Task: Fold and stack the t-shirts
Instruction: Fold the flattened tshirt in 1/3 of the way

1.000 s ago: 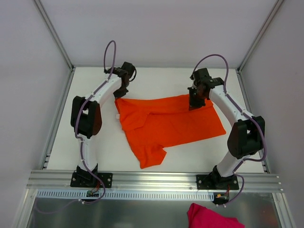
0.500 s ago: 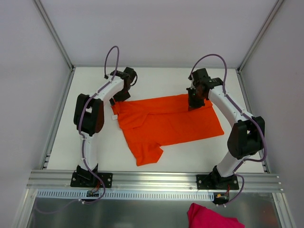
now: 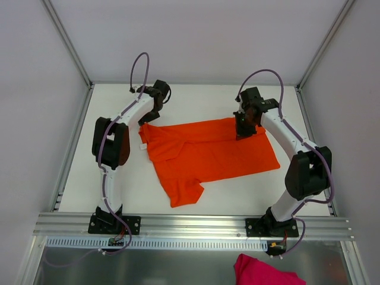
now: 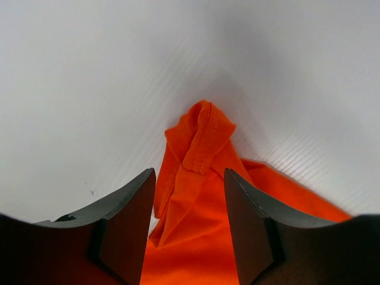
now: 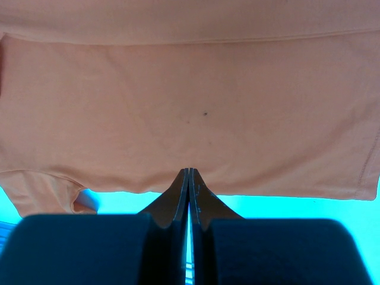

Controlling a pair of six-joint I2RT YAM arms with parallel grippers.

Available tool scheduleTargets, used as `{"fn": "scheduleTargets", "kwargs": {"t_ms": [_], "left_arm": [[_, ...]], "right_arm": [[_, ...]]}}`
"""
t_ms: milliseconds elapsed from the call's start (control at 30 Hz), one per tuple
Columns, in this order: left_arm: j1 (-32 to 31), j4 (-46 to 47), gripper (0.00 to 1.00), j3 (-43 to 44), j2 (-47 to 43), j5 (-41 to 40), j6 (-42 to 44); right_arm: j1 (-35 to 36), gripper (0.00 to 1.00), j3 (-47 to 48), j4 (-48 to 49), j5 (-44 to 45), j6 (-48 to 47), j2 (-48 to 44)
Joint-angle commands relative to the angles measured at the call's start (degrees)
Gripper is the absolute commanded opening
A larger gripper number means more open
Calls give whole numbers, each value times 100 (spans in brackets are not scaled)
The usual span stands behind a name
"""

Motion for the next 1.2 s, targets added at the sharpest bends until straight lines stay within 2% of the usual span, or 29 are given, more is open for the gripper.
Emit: {"fn": "scheduleTargets", "kwargs": {"t_ms": [0,100,433,633,700,833,933,1033,1167], "left_arm": [[148,72,50,455,193,-201,102],[192,-139,47,640,379,-192,40],[271,-16,45,578,581,-77,146],[289,37,39,569,722,-69,225],[289,45,33,587,774,-42,234],[298,-42,11,596,836,-7,181],[298,-104,0,587,828,-25,137],[298,-244,0,544,749,-95,6],[298,-919,0,482,530,-376,-564]], "right_arm": [[42,1,-54,-57,67,-93,-440],[42,1,-54,-101,164,-128,-528],[42,1,-80,-233,304,-172,-756],[42,1,-150,-251,182,-163,-774],[42,1,-159,-268,120,-155,-783],[33,1,-151,-286,129,-137,-844],[42,1,-177,-233,24,-102,-818],[51,1,-239,-216,-91,-76,-722],[77,1,-282,-172,-143,-67,-686]]}}
